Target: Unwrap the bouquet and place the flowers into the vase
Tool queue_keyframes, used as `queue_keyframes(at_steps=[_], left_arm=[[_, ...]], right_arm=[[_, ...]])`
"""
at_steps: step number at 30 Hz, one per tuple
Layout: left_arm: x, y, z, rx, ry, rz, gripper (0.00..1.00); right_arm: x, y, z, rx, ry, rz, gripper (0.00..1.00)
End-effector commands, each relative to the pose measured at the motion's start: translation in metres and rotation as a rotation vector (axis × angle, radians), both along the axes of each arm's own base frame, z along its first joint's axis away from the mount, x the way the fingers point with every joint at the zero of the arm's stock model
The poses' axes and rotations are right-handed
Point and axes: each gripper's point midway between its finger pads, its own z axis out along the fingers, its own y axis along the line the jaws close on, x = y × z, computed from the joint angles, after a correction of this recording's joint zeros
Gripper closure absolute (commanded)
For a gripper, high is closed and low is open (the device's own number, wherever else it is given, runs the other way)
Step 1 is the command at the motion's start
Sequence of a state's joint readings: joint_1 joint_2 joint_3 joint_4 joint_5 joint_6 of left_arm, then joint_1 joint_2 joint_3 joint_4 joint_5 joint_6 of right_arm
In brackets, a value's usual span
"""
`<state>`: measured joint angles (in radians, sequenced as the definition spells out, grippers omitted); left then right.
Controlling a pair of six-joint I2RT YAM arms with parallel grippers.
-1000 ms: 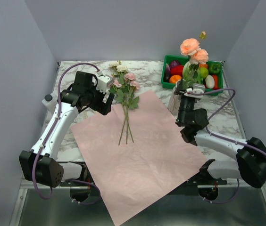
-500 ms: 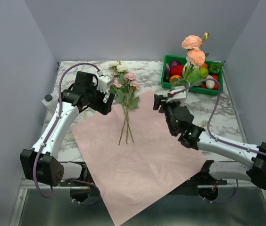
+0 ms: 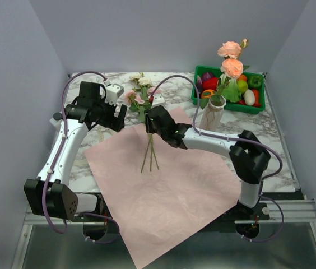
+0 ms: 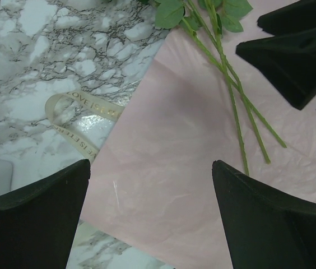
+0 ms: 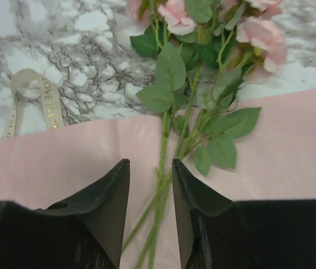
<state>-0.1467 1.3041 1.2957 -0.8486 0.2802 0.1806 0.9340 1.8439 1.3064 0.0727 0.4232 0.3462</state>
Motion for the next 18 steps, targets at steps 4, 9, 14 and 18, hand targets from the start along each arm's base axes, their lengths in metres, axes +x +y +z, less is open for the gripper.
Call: queue_keyframes(at_steps=[4,9,14,18], left_arm=[[-0.006,0.003,0.003,0.009,-0.007,-0.023,0.01],[-0.009,0.004,0.001,0.017,-0.002,-0.030,0.01],[-0.009,0.005,-0.003,0.022,0.005,-0.039,0.01],[-0.009,0.005,-0.005,0.025,0.008,-0.042,0.01]], right_arm=[[0.001,0.023,-0.069,0.028,0.286,0.002,0.54],[0.015,0.018,-0.086,0.032,0.334,-0.054,0.45],[0.027,0.006,-0.097,-0.014,0.334,-0.124,0.47],[0.032,0.000,-0.104,-0.032,0.341,-0.150,0.48]])
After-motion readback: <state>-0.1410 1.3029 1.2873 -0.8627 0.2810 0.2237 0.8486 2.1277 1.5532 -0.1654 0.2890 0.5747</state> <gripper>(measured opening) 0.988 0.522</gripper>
